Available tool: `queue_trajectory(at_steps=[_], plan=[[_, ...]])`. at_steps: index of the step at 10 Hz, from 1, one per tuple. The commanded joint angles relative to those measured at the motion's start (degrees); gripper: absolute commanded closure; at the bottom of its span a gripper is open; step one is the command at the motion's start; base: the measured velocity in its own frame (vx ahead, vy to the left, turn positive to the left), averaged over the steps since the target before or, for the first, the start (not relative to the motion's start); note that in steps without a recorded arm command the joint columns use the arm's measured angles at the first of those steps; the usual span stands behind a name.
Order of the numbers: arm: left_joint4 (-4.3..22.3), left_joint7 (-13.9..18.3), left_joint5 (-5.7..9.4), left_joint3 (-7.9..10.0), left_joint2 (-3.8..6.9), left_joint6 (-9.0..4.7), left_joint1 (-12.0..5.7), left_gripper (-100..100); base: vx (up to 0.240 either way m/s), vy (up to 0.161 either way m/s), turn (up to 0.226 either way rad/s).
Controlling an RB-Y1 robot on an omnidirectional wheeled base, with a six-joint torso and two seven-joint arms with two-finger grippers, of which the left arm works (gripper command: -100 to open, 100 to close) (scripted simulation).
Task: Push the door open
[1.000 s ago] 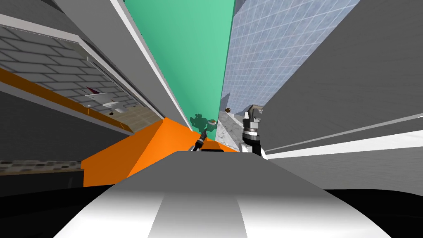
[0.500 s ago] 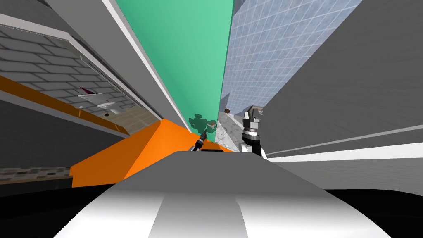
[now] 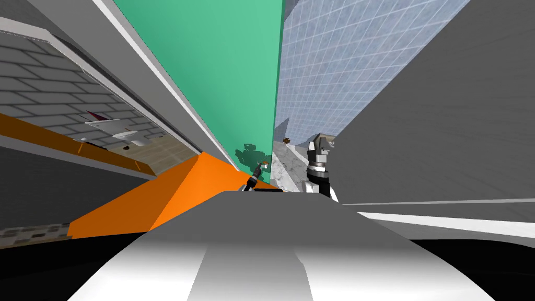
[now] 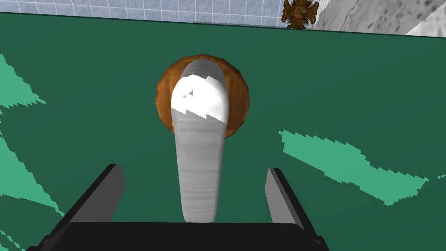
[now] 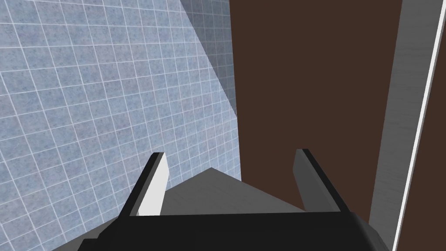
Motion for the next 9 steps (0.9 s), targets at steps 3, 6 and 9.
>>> queue_trajectory(at_steps=[3, 6, 9], plan=[[0.2, -0.1, 0.07, 0.12, -0.36, -0.04, -0.06, 100, 0.084, -0.031, -0.006], [0.2, -0.1, 0.07, 0.12, -0.36, -0.04, -0.06, 100, -0.013, 0.006, -0.01], [0.3, -0.5, 0.49, 0.98, 0.06, 0.11, -0.45, 100, 0.025, -0.011, 0.008]])
